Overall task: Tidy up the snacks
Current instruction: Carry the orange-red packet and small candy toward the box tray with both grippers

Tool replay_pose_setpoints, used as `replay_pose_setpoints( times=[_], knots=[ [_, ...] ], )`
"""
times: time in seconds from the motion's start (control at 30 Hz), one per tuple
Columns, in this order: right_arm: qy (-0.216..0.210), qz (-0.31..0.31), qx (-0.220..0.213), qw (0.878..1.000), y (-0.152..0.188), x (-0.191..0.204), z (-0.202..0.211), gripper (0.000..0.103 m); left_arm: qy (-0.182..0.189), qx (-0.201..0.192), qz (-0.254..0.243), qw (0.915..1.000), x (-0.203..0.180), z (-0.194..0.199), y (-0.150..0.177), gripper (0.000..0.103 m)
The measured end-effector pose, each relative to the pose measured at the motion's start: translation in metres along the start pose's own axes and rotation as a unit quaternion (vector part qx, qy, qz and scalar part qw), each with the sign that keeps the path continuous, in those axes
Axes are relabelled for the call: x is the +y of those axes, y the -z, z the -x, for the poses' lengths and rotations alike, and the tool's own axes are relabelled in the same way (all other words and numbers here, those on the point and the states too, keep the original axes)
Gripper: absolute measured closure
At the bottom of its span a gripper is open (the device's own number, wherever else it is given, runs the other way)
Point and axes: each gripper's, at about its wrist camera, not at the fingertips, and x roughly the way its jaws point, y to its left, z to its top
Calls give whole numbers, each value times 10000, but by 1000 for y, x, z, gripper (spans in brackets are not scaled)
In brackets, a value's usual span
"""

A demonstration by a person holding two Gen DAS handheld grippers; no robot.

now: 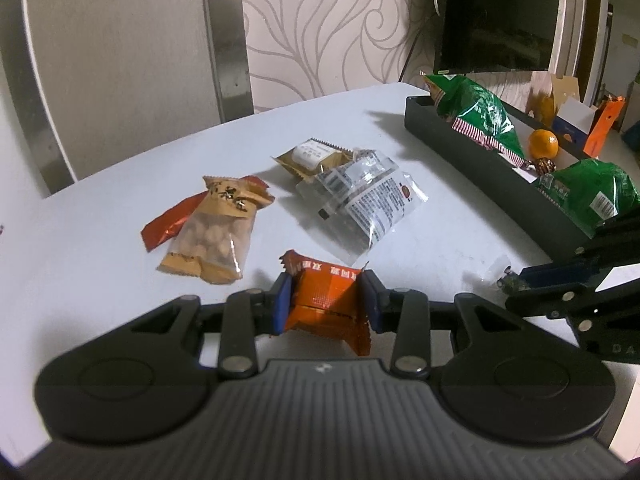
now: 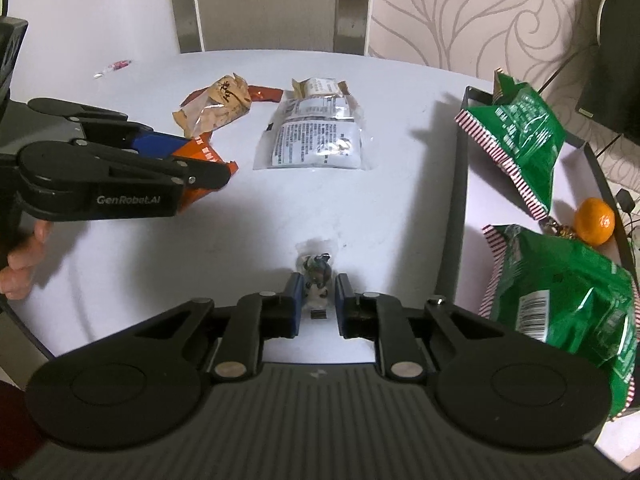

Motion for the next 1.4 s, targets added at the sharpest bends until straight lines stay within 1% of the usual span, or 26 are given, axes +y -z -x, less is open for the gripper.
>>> replay_pose_setpoints(
  times=[0.27,0.47,0.7,0.9,1.4],
  knots=[
    [-113,-113,-165,9997,-8,-2,19,84,53,-87,-42,9999,-4,2,-7,63],
    [-119,-200,-307,9993,-12,-5,34,84,146,-201,-107,9996,-11,3,-19,63],
    [2,-377,-574,9976,-20,-16,55,84,290,-362,-277,9985,-28,1,-38,63],
    [134,-519,-723,9959,-21,-33,69,84,453,-490,-410,9969,-47,-3,-55,63],
    [446,-773,-899,9919,-16,-73,97,84,793,-671,-713,9920,-100,-20,-87,63]
  ],
)
